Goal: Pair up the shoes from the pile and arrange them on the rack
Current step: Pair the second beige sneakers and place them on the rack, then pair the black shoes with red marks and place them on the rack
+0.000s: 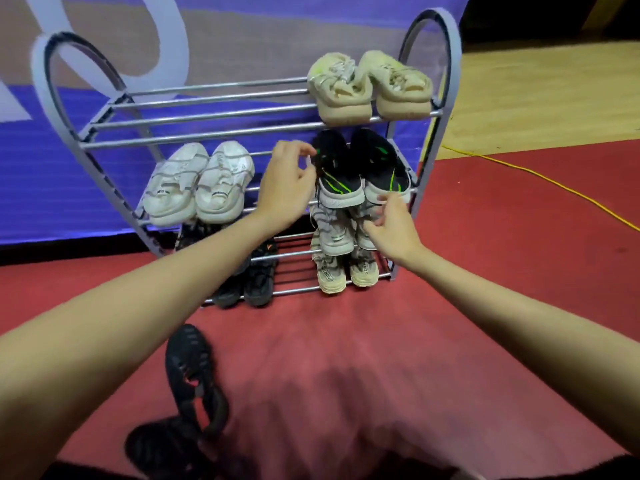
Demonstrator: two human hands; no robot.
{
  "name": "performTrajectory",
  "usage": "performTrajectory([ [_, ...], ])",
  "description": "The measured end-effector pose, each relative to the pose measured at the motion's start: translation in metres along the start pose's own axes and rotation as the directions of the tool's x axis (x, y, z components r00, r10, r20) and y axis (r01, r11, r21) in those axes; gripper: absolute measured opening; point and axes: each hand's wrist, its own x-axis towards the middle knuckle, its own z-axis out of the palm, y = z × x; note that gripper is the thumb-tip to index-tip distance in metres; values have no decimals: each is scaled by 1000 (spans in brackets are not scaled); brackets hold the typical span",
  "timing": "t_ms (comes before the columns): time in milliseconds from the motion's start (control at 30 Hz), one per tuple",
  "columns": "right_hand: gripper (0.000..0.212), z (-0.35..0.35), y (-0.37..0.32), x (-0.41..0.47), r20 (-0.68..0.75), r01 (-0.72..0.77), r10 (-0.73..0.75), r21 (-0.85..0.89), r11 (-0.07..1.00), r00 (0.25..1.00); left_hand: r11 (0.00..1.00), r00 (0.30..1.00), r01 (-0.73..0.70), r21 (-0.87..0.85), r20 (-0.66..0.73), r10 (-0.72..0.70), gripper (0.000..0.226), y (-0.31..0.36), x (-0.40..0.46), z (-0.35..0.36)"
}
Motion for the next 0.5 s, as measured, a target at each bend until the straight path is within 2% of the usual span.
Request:
performTrajectory([
  [100, 37, 43, 13, -24, 286, -12, 53, -143, 990, 957, 993, 984, 78, 84, 154, -90, 24, -34, -43, -5],
  [167, 35, 71, 14, -42, 408, -3, 87, -201, 980, 909, 978, 960, 78, 192, 251, -126, 25, -59, -71, -16],
  [333, 43, 130, -9, -83, 542, 71, 53, -204, 976, 838, 929, 881, 51, 366, 421, -214, 26, -121, -122, -73],
  [500, 45, 188, -58, -110, 649, 148, -4, -167, 975, 760, 872, 827, 154, 465, 422, -372, 24, -171, -158, -148],
])
